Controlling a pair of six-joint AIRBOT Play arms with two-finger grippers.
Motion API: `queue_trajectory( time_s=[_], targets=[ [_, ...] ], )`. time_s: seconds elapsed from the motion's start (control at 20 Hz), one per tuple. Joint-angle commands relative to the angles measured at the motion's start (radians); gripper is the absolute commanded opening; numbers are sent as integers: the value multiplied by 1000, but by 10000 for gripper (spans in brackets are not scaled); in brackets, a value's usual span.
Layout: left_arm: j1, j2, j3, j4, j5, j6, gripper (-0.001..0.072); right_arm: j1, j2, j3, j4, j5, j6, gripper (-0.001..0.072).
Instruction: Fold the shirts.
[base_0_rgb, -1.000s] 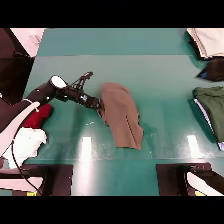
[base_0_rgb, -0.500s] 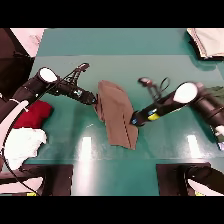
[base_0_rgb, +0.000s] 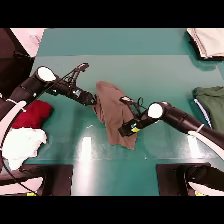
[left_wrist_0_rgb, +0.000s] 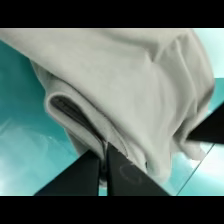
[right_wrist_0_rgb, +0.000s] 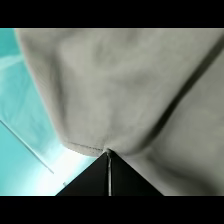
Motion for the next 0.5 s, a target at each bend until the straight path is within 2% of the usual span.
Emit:
queue_trajectory(
  time_s=[0.0,0.2,0.35,0.45],
  targets=[
    [31,73,54,97,-80,-17,26,-98,128,-3,-9,23,-3,15],
    [109,224,177,129,-199,-12,26,-374,473,-3,-200,238,113,13],
    [109,276,198,155,-235,27,26,-646,658,-3,-268,394,100,12],
    [109,281,200,170,-240,30,26,-821,721,-3,-243,440,34,12]
  ],
)
